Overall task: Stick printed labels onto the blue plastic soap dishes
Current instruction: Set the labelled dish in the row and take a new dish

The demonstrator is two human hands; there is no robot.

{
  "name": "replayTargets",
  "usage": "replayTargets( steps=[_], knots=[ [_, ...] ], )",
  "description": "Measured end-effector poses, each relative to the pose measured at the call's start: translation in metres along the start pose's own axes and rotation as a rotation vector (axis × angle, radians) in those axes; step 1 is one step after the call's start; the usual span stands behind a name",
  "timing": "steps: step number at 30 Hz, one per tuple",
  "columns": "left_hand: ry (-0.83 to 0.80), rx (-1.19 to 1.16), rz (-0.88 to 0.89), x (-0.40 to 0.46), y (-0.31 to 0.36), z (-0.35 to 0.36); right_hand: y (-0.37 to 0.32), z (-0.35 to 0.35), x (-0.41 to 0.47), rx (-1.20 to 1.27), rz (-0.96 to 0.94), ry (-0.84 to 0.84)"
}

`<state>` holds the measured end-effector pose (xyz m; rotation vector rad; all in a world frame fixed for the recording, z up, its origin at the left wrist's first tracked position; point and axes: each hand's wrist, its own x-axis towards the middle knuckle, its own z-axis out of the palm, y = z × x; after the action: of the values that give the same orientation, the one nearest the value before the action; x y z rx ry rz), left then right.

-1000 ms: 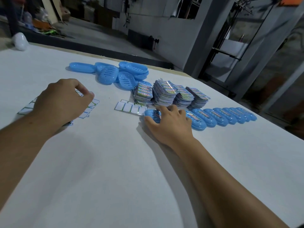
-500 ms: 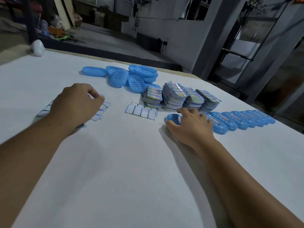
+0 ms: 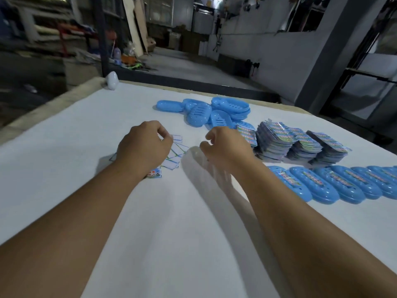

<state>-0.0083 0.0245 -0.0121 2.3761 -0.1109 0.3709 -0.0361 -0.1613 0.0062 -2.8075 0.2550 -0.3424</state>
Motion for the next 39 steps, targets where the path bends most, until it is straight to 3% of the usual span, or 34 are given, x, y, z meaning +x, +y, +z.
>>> replayTargets(
  steps=[8,15,19,24,34,39],
  knots=[
    [0.135,0.012,-0.034,0.01,-0.012,-0.013,0.015,0.023,0.011,0.062,-0.031,0.053],
    [-0.057,0.076,-0.117,0.009,-0.021,-0.022,0.016,0.026,0.01,0.064,-0.048,0.055],
    [-0.116,0.368,-0.064,0.005,-0.017,-0.02,0.016,0.025,0.009,0.069,-0.042,0.055],
    [-0.126,0.419,-0.036,0.005,-0.017,-0.019,0.014,0.022,0.025,0.021,0.008,0.065],
    [-0.111,0.472,-0.039,0.005,-0.014,-0.02,0.016,0.029,0.062,-0.096,0.111,-0.08],
    [-0.106,0.458,-0.037,0.005,-0.013,-0.018,0.016,0.035,0.062,-0.109,0.096,-0.024]
  ],
)
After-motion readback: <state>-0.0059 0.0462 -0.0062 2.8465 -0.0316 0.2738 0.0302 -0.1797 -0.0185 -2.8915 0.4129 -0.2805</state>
